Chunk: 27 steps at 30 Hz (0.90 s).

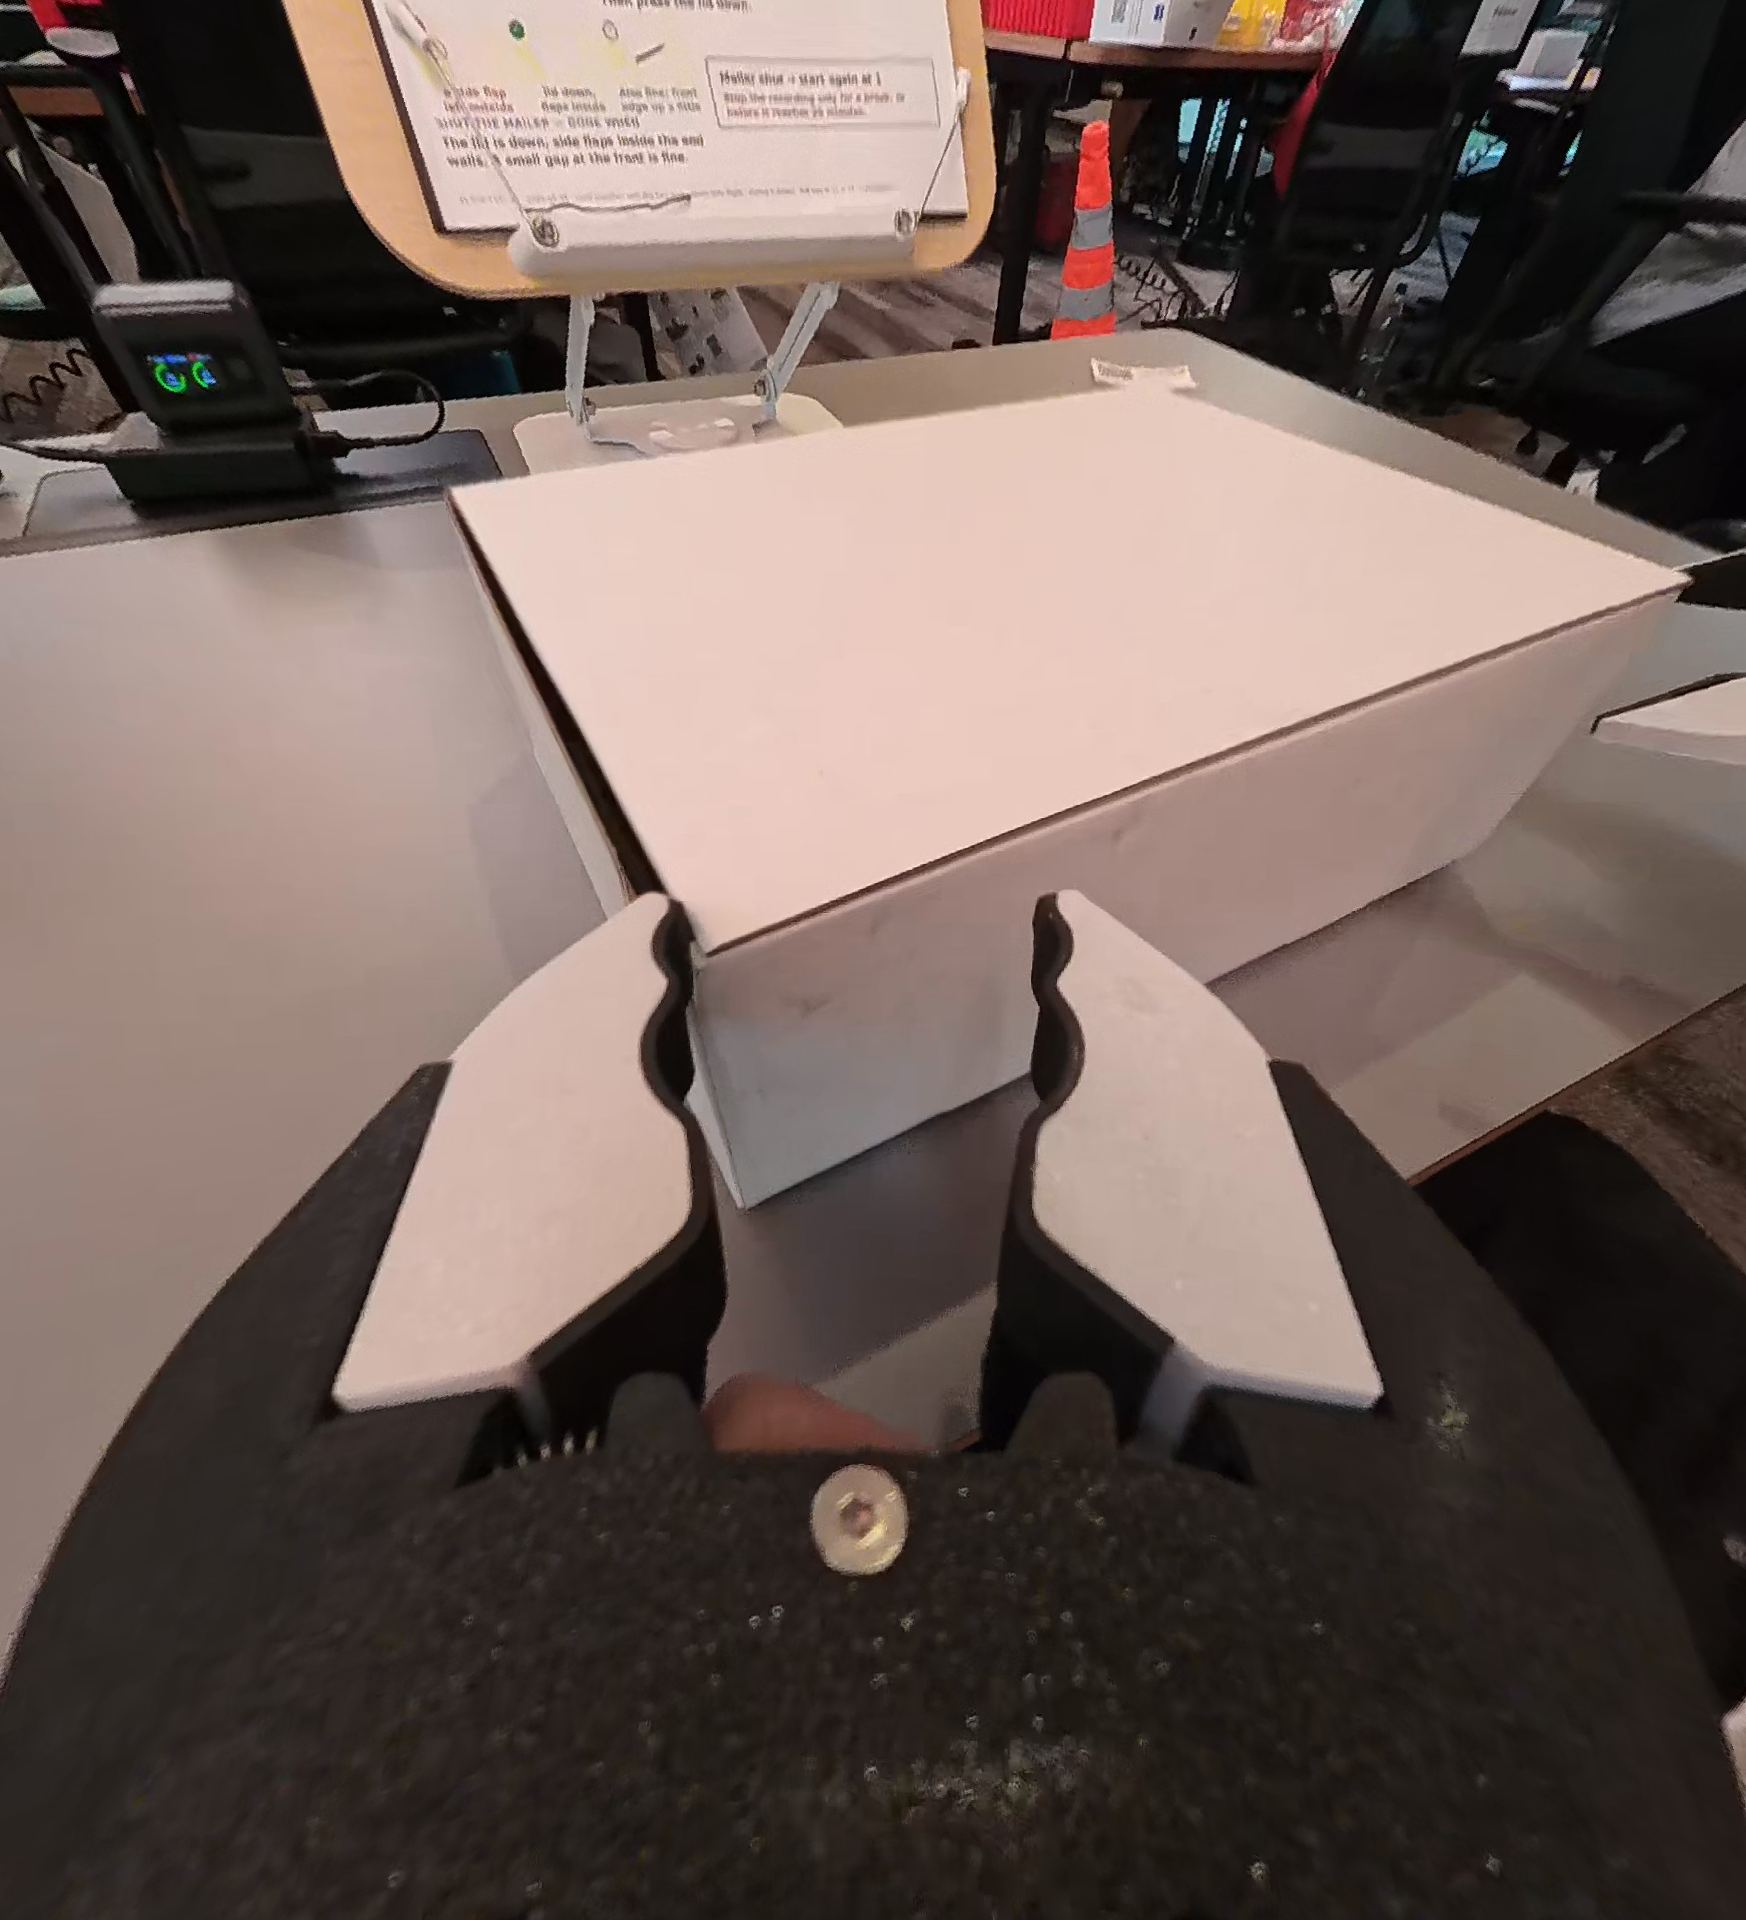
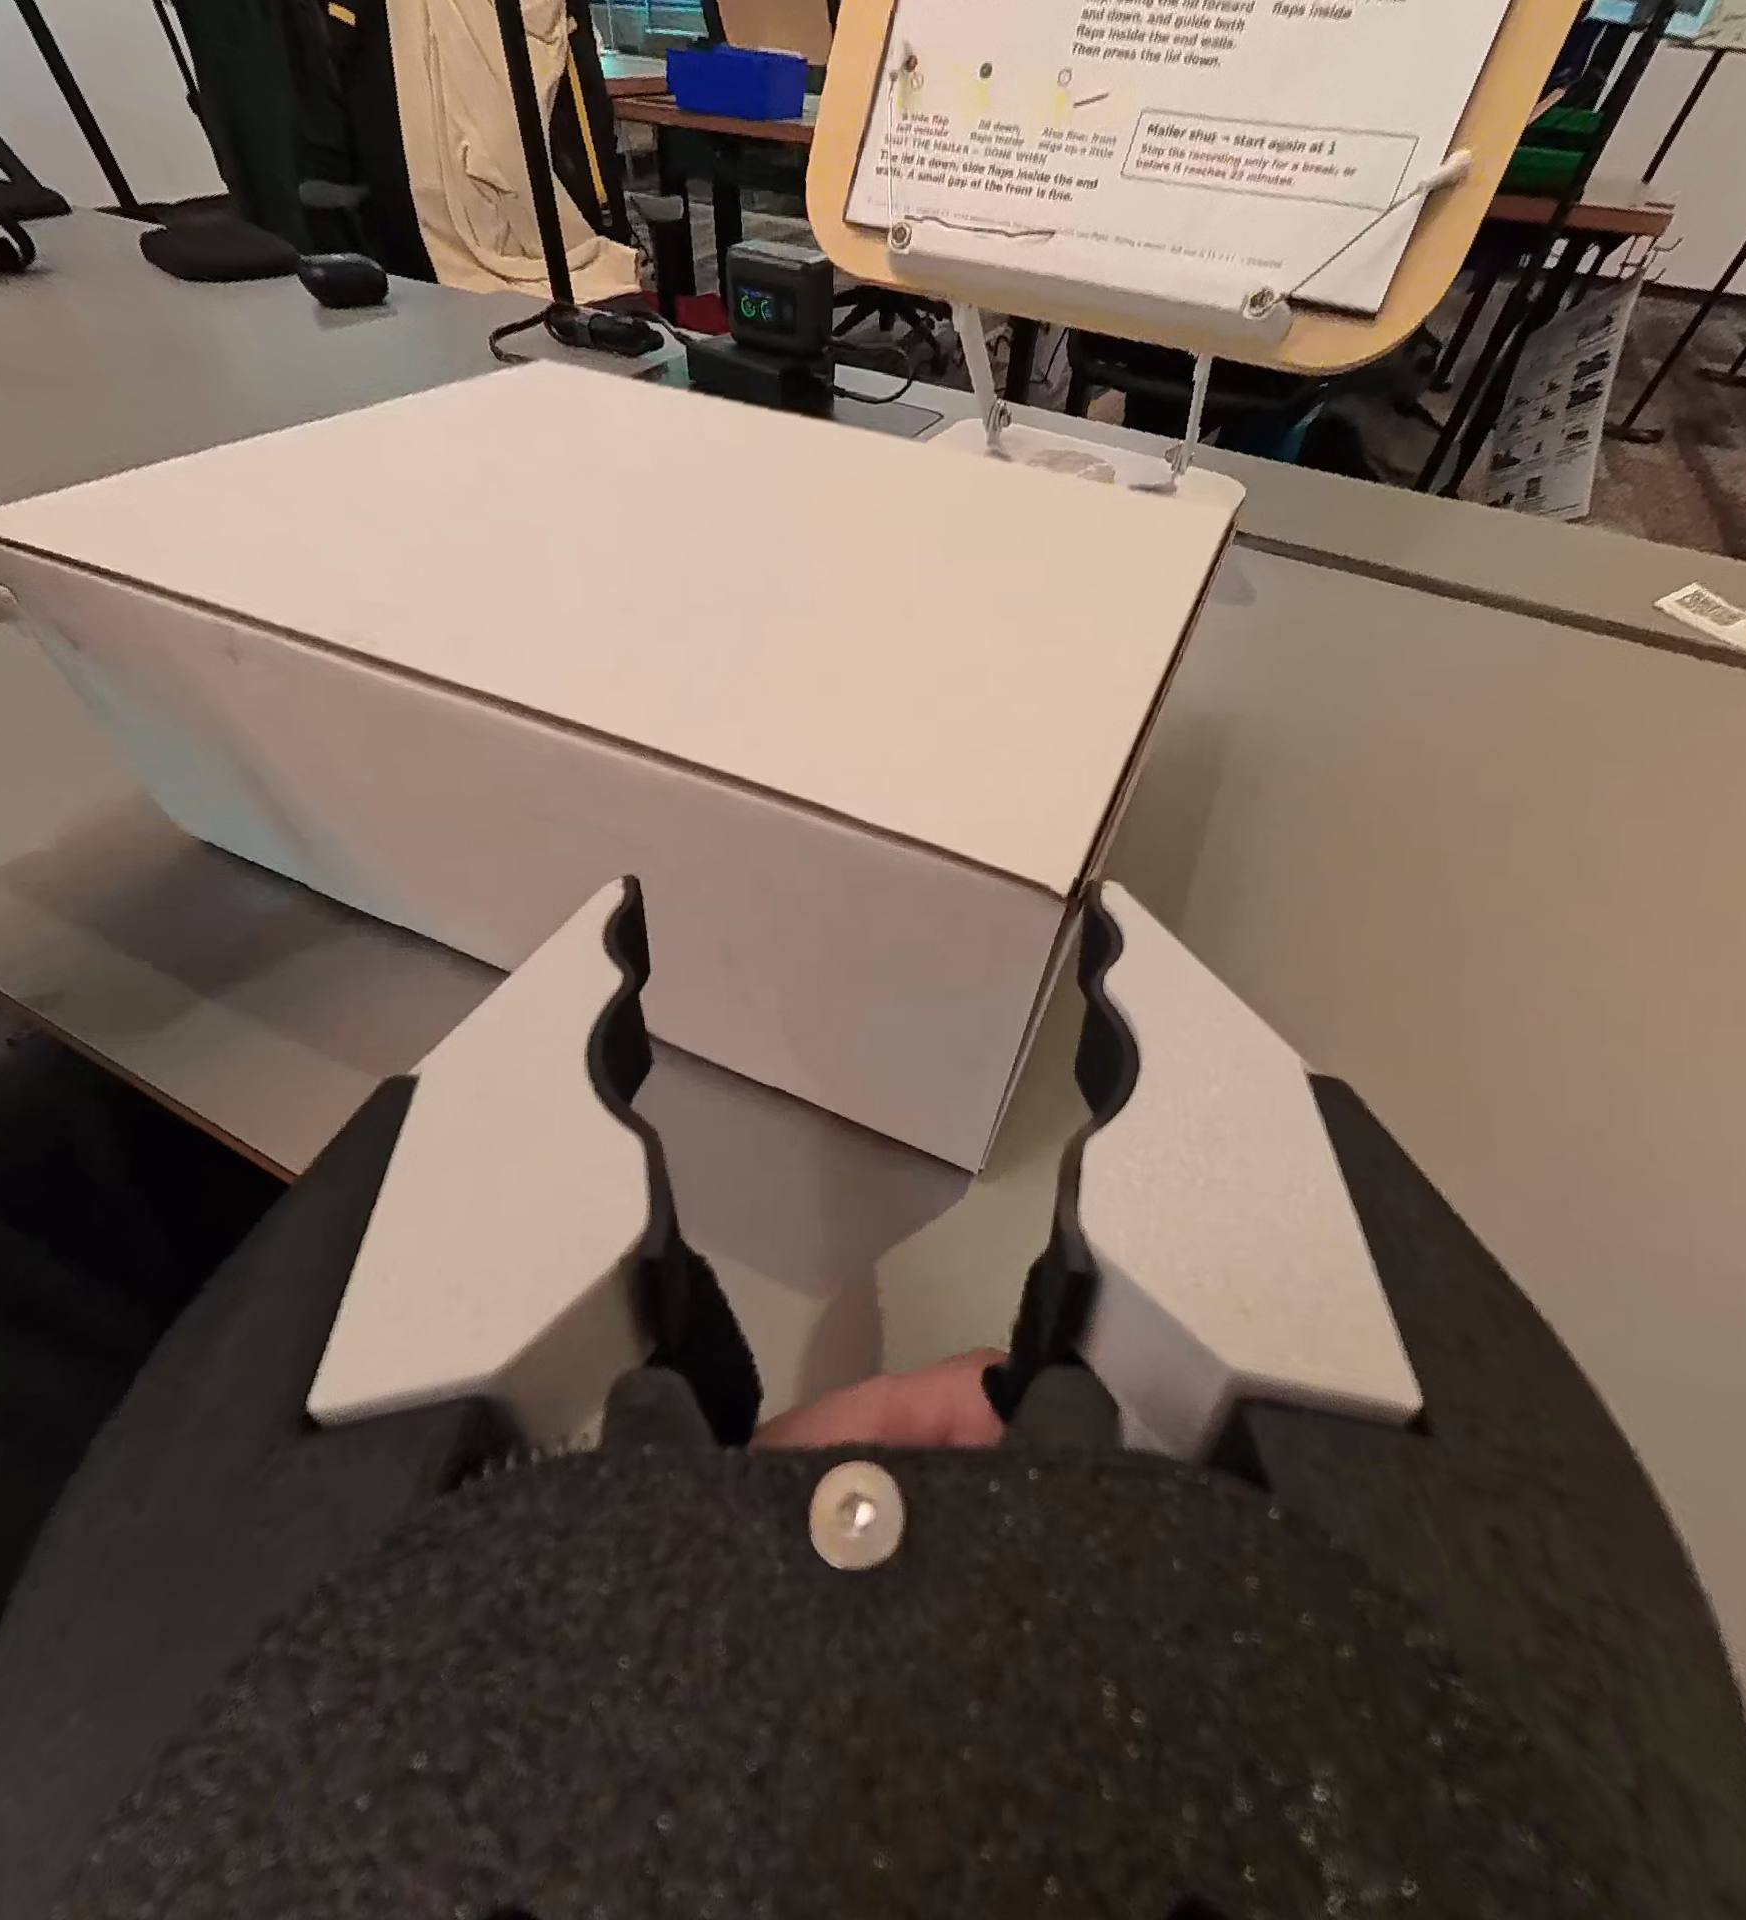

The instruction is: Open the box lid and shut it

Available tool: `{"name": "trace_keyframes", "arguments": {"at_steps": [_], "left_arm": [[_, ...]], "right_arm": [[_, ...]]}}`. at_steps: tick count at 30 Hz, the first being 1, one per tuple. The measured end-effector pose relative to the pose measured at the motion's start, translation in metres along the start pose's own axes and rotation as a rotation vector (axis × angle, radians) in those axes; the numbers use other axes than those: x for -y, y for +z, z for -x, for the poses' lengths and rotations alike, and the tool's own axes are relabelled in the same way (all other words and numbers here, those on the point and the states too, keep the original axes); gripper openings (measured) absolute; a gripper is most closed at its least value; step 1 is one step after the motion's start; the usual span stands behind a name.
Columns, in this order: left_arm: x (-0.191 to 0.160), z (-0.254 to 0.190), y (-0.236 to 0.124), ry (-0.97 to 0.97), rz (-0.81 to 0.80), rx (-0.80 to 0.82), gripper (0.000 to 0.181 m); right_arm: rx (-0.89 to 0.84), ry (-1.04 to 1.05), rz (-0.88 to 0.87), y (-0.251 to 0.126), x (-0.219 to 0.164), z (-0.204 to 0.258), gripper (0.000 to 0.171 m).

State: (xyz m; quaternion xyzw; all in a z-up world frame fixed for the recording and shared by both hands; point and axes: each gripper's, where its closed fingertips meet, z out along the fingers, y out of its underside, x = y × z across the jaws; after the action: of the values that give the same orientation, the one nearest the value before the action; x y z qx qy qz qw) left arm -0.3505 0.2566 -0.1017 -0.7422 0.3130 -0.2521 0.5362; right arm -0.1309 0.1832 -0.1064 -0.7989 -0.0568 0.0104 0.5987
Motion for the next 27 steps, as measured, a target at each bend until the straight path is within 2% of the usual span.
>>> {"name": "trace_keyframes", "arguments": {"at_steps": [9,13,17,20,23,27], "left_arm": [[0.006,0.001,-0.003,-0.068,-0.032,-0.046,0.064],[0.010,0.002,-0.007,-0.046,-0.064,-0.055,0.059],[0.007,0.015,-0.009,-0.007,-0.088,-0.001,0.045],[-0.007,0.013,-0.005,0.005,-0.044,-0.034,0.037],[-0.010,0.014,-0.007,0.133,-0.011,0.019,0.024],[0.015,0.011,-0.009,0.364,-0.034,0.099,0.038]], "right_arm": [[0.008,-0.057,0.008,-0.001,-0.001,0.004,0.082],[-0.018,-0.107,0.019,-0.001,-0.003,0.004,0.081],[-0.012,-0.081,0.020,-0.002,-0.004,0.001,0.060],[-0.020,0.009,0.033,0.001,-0.004,-0.004,0.065],[-0.053,0.020,0.037,0.004,-0.006,-0.006,0.070],[-0.084,-0.025,-0.017,0.006,-0.001,-0.004,0.079]]}}
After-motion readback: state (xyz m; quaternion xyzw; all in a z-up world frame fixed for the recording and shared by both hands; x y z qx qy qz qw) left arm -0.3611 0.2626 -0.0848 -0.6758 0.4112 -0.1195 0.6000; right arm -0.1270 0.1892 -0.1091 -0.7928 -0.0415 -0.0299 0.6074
